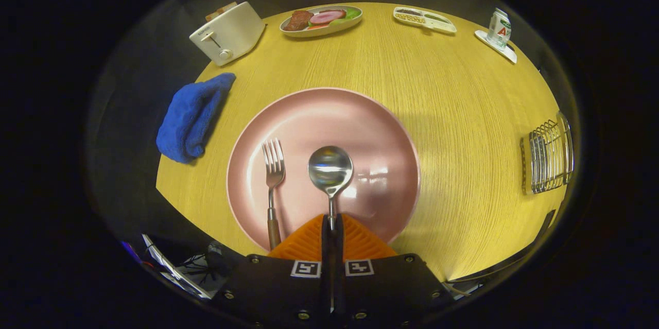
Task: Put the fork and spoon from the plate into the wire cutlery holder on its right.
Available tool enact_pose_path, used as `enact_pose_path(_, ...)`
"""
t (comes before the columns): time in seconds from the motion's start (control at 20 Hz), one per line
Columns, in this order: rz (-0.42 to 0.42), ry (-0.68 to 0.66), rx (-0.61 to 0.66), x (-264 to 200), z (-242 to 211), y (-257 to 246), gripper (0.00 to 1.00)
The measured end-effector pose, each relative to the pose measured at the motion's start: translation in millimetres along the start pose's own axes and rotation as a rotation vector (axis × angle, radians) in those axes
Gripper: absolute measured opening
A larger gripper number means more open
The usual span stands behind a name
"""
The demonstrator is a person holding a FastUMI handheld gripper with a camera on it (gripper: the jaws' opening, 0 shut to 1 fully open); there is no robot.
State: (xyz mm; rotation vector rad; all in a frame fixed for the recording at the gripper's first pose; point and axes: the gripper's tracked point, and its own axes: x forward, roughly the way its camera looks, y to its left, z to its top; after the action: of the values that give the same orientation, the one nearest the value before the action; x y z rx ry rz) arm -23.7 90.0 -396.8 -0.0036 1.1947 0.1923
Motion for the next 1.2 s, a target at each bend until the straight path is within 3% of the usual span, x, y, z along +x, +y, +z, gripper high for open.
enact_pose_path(0.55, -0.024, -0.101, 0.073, -34.2, 28.6, -35.2, 0.03)
enact_pose_path(1.2, -0.183, -0.272, 0.314, -129.6, 55.9, -181.3, 0.03)
